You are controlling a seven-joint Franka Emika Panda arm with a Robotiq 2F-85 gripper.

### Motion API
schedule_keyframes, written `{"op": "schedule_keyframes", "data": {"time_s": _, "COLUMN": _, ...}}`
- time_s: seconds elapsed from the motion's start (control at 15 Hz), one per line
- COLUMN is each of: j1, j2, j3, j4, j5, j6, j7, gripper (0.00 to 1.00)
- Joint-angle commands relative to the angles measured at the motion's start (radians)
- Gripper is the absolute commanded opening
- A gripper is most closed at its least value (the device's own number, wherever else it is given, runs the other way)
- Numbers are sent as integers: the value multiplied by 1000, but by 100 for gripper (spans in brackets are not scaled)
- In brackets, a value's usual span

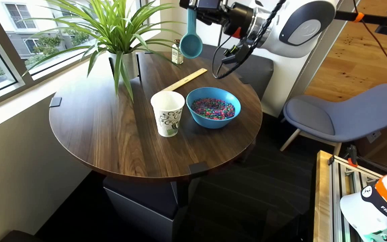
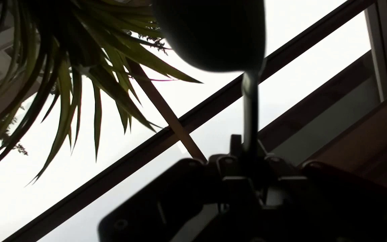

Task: Use the scooper to pour some of the bowl's contents into the cup

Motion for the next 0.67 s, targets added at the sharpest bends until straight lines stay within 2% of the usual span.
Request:
{"op": "schedule_keyframes", "data": {"time_s": 0.0, "j1": -41, "j2": -90, "j3": -5, "j4": -47, "j5": 43, "j6": 198, "j7": -17, "gripper": 2}}
{"op": "schedule_keyframes", "data": {"time_s": 0.2, "j1": -75, "j2": -79, "j3": 11, "j4": -35, "j5": 71, "j6": 374, "j7": -69, "gripper": 2}}
{"op": "schedule_keyframes", "data": {"time_s": 0.33, "j1": -58, "j2": -50, "j3": 11, "j4": -41, "j5": 51, "j6": 466, "j7": -53, "gripper": 2}}
{"op": "schedule_keyframes", "data": {"time_s": 0.47, "j1": -43, "j2": -23, "j3": 20, "j4": -56, "j5": 38, "j6": 498, "j7": -13, "gripper": 2}}
{"op": "schedule_keyframes", "data": {"time_s": 0.6, "j1": -34, "j2": -2, "j3": 31, "j4": -67, "j5": 68, "j6": 472, "j7": -13, "gripper": 2}}
